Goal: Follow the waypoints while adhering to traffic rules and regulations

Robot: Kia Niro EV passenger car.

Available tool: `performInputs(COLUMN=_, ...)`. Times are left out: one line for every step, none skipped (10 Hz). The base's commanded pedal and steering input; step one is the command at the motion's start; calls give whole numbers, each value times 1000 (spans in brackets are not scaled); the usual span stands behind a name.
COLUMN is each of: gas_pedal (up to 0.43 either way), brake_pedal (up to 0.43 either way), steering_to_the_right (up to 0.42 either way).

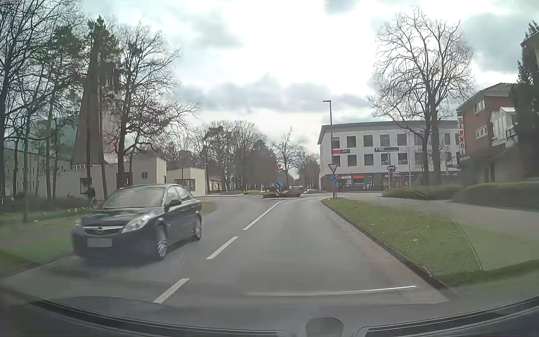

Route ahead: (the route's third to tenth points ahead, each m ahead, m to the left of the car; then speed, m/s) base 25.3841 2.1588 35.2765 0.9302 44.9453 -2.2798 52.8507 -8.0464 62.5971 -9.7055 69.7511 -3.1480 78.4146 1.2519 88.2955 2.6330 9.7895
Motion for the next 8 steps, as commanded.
performInputs(gas_pedal=130, brake_pedal=0, steering_to_the_right=-6)
performInputs(gas_pedal=138, brake_pedal=0, steering_to_the_right=-5)
performInputs(gas_pedal=138, brake_pedal=0, steering_to_the_right=-5)
performInputs(gas_pedal=138, brake_pedal=0, steering_to_the_right=-5)
performInputs(gas_pedal=130, brake_pedal=0, steering_to_the_right=-5)
performInputs(gas_pedal=130, brake_pedal=0, steering_to_the_right=-4)
performInputs(gas_pedal=110, brake_pedal=0, steering_to_the_right=-4)
performInputs(gas_pedal=87, brake_pedal=0, steering_to_the_right=-4)
